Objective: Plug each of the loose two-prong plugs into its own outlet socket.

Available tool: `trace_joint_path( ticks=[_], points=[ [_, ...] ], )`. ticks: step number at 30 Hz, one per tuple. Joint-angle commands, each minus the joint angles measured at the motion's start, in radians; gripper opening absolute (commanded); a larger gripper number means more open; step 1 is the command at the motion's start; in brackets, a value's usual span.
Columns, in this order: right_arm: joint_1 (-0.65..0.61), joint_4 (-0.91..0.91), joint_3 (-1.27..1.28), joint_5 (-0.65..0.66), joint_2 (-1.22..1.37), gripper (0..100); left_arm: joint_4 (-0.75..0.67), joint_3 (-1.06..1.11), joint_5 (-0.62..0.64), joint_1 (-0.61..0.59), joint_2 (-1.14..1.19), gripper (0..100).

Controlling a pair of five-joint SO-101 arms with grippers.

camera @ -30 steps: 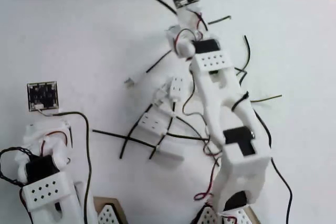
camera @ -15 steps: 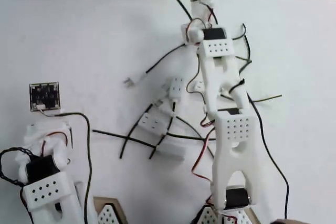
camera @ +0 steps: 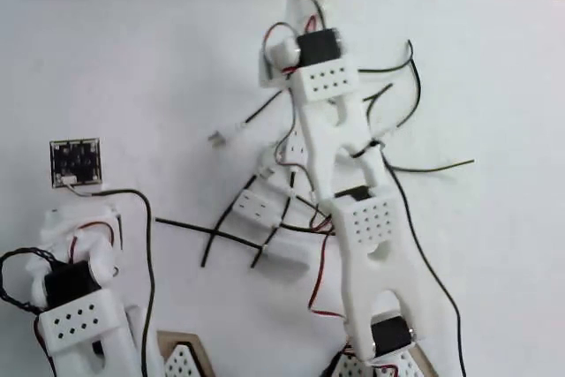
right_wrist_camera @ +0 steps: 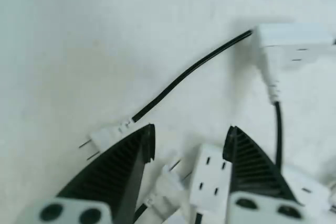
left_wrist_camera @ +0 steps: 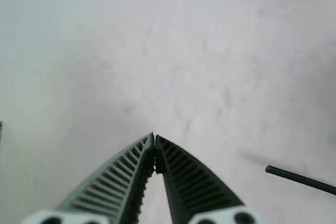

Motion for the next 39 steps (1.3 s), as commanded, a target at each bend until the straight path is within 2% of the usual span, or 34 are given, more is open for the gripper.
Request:
trace_joint_path(
  ticks=[1, 9, 21, 30, 39],
  points=[
    [-0.082, 0.019, -0.04, -0.086, 0.036, 20.2, -0.025, -0.005, -0.011, -0.01, -0.021, 3],
    [-0.168, -0.088, -0.049, -0.201, 0.206, 20.1, -0.025, -0.005, -0.014, -0.01, -0.021, 3],
    [-0.208, -0.185, -0.041, -0.209, 0.242, 20.1, -0.025, -0.005, -0.014, -0.01, -0.021, 3],
    [-0.208, -0.159, -0.084, -0.258, 0.217, 20.1, -0.025, -0.005, -0.014, -0.01, -0.021, 3],
    [-0.216, -0.214, -0.074, -0.27, 0.242, 20.1, -0.025, -0.005, -0.014, -0.01, -0.021, 3]
  ],
)
